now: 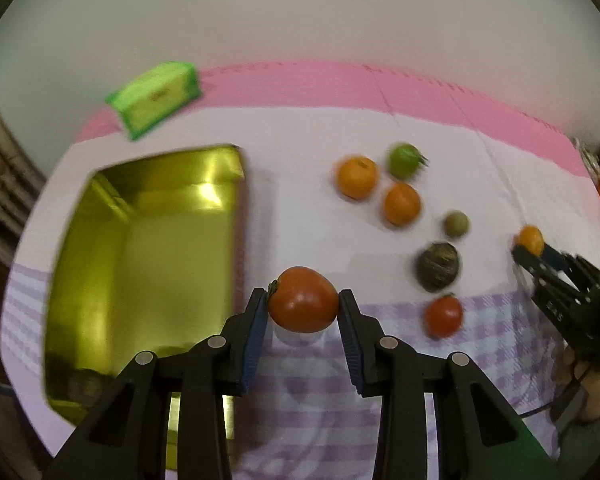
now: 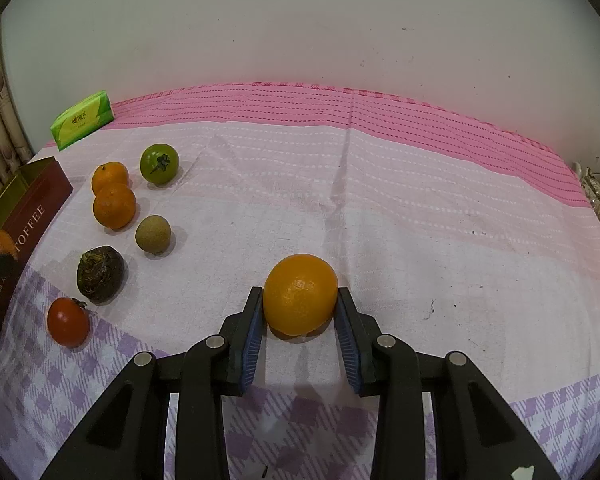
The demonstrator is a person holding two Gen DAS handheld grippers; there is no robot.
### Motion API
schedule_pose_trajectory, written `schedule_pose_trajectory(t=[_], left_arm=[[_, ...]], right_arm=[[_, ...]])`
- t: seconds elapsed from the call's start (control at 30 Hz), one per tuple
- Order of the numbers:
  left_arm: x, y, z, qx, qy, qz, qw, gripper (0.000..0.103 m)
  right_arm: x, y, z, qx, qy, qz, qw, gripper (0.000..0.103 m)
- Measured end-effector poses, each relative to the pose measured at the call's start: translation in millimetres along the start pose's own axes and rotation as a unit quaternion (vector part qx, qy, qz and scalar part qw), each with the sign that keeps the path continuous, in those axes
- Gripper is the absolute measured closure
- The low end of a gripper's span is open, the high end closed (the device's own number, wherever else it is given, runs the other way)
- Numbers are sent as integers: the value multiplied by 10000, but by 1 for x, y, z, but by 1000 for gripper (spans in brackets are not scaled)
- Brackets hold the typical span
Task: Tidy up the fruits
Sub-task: 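Lower the red tomato into the tin tray and open the left gripper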
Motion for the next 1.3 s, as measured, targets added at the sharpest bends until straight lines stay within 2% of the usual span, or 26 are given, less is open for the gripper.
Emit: schedule_pose_trajectory(t=[0.1,0.2,0.33,0.47,0.57,0.87,1.3], left_arm=[[4,-35,-10,258,73,-167,9995,66],[2,-74,-12,582,-21,-314,9978,66],[-12,-115,-8,890,-281,-524,9942,66],[-30,-141,2,980,-571,-719,9909,66],[-41,-146,10,971,-751,-758,9895,66],[-51,-149,21,944,-953,-785,9878,66],[-49,-150,21,894,-978,-888,9872,62]], right_arm=[[-1,0,0,-9,2,-8,10000,70],[-1,0,1,-14,2,-11,10000,70],[-1,0,1,-14,5,-11,10000,70],[-1,0,2,-32,7,-29,10000,70],[-1,0,2,-29,7,-28,10000,70],[-2,1,3,-41,15,-41,10000,70],[-4,2,5,-39,36,-40,10000,70]])
Point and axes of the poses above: each gripper's, at about its wrist camera, not at the fingertips, and z roughly the way its jaws point, y to its right, x to its top, the point moved 7 cm from there along z, roughly the way its jaws point, and after that the axes turned 4 degrees about -x, right-handed, at the moved point
